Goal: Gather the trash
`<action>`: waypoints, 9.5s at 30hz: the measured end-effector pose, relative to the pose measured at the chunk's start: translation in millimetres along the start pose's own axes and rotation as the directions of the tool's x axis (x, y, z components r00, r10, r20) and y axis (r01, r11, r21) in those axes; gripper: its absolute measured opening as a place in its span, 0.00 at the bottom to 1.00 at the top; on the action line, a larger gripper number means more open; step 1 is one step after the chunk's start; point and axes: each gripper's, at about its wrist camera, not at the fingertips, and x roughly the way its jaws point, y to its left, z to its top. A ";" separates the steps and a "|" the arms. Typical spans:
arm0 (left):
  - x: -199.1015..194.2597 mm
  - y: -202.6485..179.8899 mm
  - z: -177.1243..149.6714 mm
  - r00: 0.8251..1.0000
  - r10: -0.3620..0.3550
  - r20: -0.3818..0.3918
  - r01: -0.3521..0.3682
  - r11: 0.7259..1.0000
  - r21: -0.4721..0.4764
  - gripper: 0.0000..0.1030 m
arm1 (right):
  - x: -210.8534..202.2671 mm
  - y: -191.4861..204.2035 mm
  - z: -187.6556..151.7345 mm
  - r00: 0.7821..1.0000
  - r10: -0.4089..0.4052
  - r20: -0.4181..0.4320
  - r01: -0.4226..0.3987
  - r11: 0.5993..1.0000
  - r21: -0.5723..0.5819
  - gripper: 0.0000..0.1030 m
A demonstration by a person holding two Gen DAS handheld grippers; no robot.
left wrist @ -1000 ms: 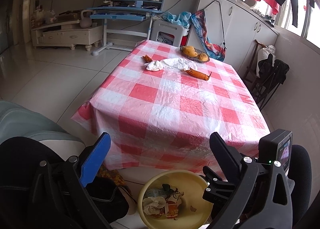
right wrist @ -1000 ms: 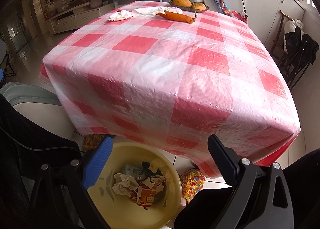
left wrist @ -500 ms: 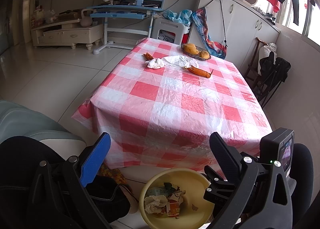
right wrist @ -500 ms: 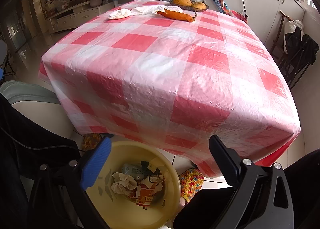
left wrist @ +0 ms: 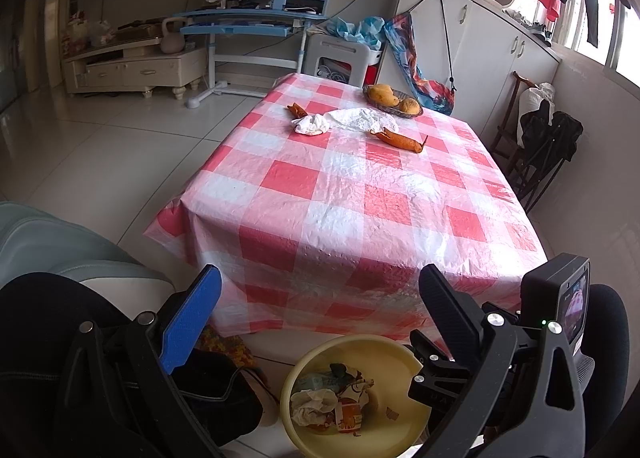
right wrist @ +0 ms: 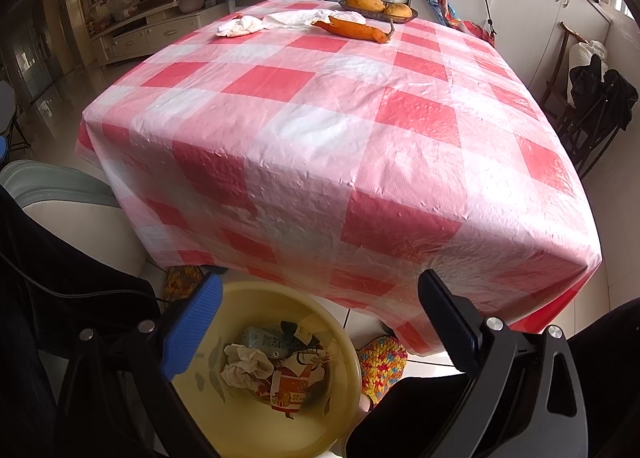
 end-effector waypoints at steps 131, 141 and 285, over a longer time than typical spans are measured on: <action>15.2 2.2 -10.3 0.995 0.055 -0.078 -0.053 0.998 0.016 0.93 | 4.0 -0.6 -6.3 1.000 -0.016 -0.008 0.016 1.000 -0.013 0.91; 3.7 36.1 -0.3 0.999 0.009 -0.034 -0.012 0.994 -0.108 0.93 | -38.6 -16.6 23.9 0.991 0.070 0.117 -0.078 0.995 0.067 0.92; 6.4 -0.5 -2.6 0.994 0.098 0.054 -0.097 0.995 -0.014 0.93 | -29.2 -43.0 4.2 0.982 0.147 0.116 -0.167 0.968 0.187 0.88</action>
